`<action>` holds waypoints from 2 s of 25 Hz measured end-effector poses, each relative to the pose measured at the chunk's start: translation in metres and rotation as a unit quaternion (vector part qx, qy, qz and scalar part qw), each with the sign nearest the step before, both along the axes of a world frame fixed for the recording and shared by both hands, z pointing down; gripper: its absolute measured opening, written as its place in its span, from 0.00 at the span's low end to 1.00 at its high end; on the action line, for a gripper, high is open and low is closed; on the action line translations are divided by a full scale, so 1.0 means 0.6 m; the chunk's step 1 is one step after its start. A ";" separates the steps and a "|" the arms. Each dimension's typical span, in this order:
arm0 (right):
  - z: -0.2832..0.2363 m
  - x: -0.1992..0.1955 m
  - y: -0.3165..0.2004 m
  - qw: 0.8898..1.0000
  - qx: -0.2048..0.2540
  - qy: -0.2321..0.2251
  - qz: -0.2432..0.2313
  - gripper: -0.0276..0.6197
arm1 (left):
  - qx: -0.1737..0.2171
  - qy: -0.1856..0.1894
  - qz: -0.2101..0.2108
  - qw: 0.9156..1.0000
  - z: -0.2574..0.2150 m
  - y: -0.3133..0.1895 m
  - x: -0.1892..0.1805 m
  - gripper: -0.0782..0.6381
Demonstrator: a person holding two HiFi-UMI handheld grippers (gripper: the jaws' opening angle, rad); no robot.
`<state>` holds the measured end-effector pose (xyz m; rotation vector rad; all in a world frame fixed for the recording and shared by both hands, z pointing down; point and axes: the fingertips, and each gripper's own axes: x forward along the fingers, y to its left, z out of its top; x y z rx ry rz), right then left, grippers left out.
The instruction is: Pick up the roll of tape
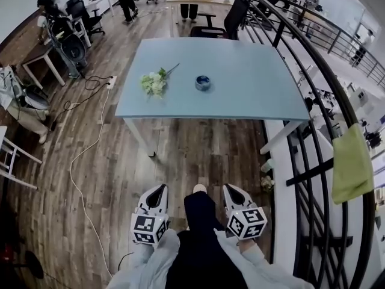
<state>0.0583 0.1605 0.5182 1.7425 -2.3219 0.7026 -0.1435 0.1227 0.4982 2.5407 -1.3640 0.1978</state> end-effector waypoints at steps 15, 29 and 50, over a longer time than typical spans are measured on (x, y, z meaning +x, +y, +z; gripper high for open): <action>-0.041 0.031 -0.233 1.000 0.013 0.007 -0.019 0.05 | 0.029 0.014 0.002 0.999 -0.042 -0.238 0.048 0.13; -0.024 0.053 -0.396 0.999 0.001 -0.004 -0.042 0.05 | 0.025 0.013 -0.002 1.000 -0.037 -0.400 0.079 0.13; -0.002 0.116 -0.486 1.000 -0.003 -0.006 -0.003 0.30 | 0.031 0.016 -0.004 0.999 -0.034 -0.457 0.128 0.13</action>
